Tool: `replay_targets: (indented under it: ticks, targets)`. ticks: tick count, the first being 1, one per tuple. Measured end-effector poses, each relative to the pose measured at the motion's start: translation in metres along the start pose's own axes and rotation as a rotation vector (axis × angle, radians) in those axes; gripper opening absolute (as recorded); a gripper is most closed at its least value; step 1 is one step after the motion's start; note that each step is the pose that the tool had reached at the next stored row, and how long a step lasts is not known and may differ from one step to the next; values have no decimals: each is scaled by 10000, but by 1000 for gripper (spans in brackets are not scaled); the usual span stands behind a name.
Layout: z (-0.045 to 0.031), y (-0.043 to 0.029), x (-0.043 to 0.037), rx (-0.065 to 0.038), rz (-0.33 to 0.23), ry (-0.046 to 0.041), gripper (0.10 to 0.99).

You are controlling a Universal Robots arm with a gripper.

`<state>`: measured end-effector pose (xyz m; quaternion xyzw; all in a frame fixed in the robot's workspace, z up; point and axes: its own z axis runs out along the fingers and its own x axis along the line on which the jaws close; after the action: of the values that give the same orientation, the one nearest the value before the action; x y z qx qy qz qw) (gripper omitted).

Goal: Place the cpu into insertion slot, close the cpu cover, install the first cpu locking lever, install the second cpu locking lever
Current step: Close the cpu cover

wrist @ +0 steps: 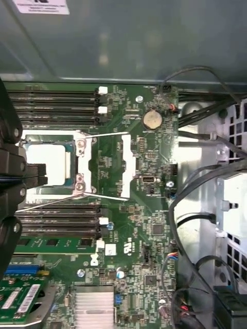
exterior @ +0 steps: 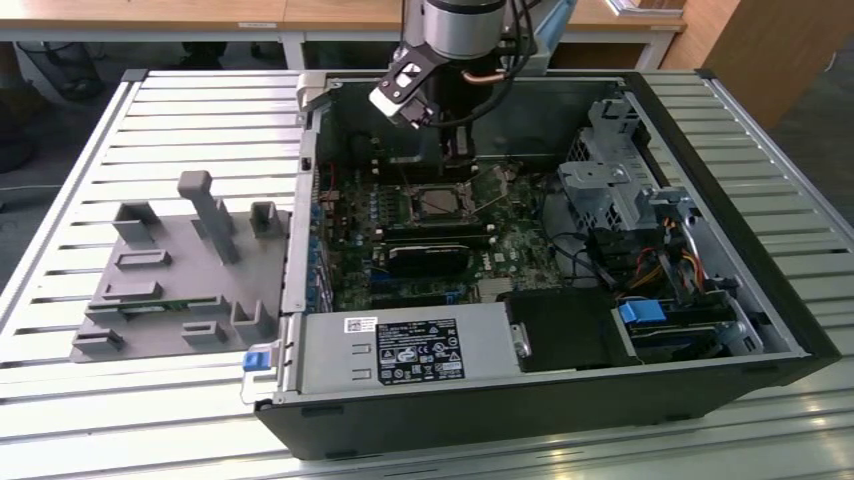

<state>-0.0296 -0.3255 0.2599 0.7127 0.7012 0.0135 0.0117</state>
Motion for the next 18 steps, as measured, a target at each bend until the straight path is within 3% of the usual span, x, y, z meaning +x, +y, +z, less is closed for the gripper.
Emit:
replay_targets:
  ticks: [5, 9, 18]
  targets:
    - [-109, 4, 1, 31, 2, 17, 118]
    - [-121, 21, 2, 51, 2, 21, 118]
    - [-109, 272, 6, 85, 0, 20, 118]
